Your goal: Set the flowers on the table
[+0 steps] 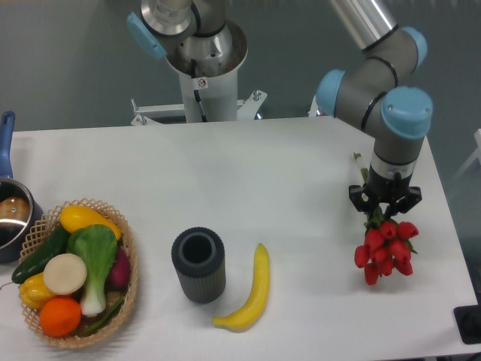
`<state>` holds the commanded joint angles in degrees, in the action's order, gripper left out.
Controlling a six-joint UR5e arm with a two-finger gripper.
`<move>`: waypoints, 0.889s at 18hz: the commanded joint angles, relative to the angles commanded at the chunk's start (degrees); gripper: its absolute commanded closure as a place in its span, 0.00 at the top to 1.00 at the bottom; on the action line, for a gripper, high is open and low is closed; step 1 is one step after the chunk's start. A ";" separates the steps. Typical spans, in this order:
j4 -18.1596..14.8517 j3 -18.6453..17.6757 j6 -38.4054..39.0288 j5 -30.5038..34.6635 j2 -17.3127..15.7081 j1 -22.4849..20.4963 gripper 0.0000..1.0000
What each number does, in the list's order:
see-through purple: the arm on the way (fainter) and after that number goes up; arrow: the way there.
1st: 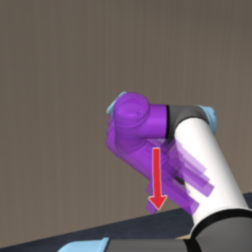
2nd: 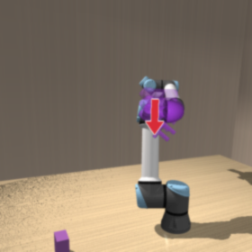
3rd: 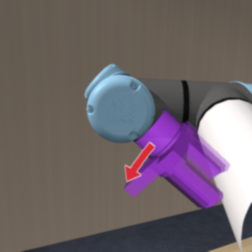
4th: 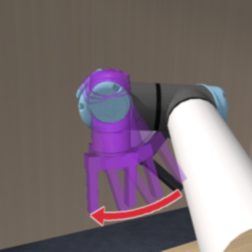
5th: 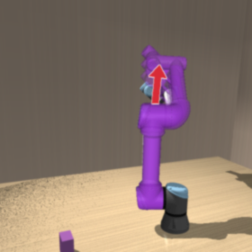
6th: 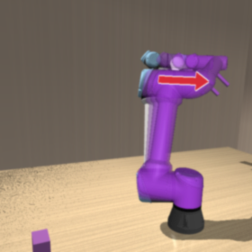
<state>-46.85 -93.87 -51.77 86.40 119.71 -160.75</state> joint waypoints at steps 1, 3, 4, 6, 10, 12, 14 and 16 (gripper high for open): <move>0.09 0.52 0.00 0.00 0.00 0.00 0.63; 0.27 1.84 -1.66 0.00 0.18 0.00 1.00; 0.35 2.28 -2.45 -0.09 0.00 -0.09 1.00; 0.70 3.60 -4.56 0.00 -0.17 -0.26 1.00; 0.97 6.24 -8.08 1.14 -1.31 -2.63 1.00; 0.88 6.07 -13.85 2.63 -2.19 -4.04 1.00; 0.27 6.07 -22.29 2.90 -2.89 -6.40 1.00; 0.09 5.72 -28.01 2.64 -3.69 -8.34 1.00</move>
<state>-46.76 -88.15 -79.78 89.03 116.02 -169.09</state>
